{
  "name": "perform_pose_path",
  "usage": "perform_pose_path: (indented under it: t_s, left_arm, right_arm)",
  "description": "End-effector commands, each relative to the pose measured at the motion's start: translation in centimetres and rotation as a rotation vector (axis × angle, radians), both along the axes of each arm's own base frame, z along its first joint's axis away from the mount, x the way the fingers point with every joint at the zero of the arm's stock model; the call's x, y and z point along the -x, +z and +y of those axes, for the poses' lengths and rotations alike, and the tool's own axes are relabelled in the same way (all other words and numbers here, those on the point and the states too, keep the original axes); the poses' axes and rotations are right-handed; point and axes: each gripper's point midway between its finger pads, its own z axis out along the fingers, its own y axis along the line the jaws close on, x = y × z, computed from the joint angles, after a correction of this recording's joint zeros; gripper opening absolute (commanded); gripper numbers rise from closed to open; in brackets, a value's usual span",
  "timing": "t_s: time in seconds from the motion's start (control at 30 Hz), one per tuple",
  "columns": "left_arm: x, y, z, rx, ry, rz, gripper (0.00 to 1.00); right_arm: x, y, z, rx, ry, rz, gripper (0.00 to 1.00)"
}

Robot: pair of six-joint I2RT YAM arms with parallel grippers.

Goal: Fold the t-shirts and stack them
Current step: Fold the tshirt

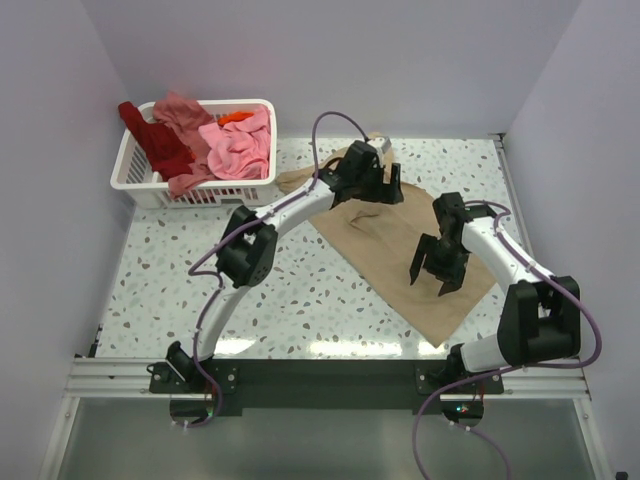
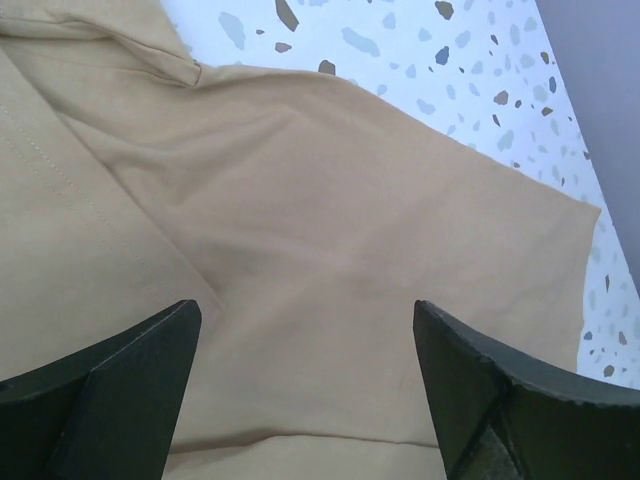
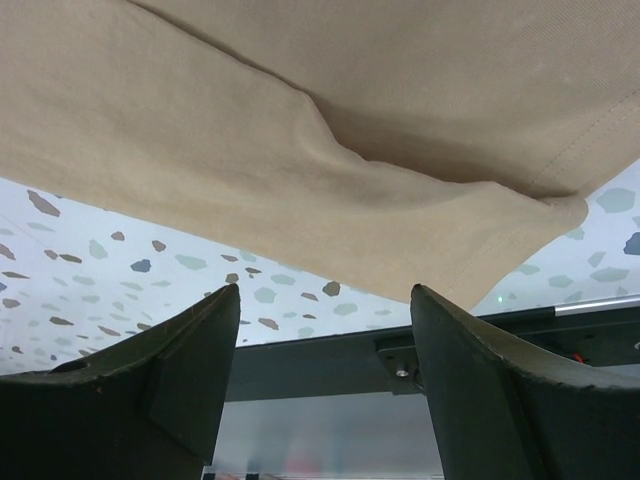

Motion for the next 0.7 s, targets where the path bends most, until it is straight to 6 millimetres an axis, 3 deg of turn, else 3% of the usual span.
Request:
perform_pose_path:
  t_s: [0.0,0.1,0.27,0.3,0.33,0.5,0.67]
  left_arm:
    - [-0.6,3.3,-0.7,0.07,-0.014,-0.078,0.94]
    - [-1.1,2.7,1.5,-0.008,0.07,-0.067,0.95]
    - [-1.8,-0.7,8.4,-0.156,0.306,0.073,0.96]
    - [-1.7,-0.5,9.4,-0.162,0.332,0.086,0.96]
    - [-1.4,-2.3,11.2,-0.196,0.37,0.123,0.96]
    - [-1.2,-4.4,14.3,-0.24,0.43,0.181,0.97]
    - [-2.0,-6.0,15.1,-0.265,0.459,0.214,0.97]
  right_arm:
    - [-0.5,0.7,-0.1,0.005,0.009,-0.036,0.73]
    - [-1.3,0.8,-0.4,0.027,0.022,-0.047,0.73]
    - [-3.2,0.5,-1.2,0.072,0.048,-0.055,0.74]
    - [-4.0,0.6,-1.6,0.085,0.043,-0.071,0.74]
    - [-4.3,0.5,-1.9,0.091,0.051,-0.073,0.74]
    - [-5.9,-1.3,-3.1,0.125,0.065,-0.058,0.75]
    - [-5.8,-3.7,-3.0,0.12,0.086,-0.008,0.75]
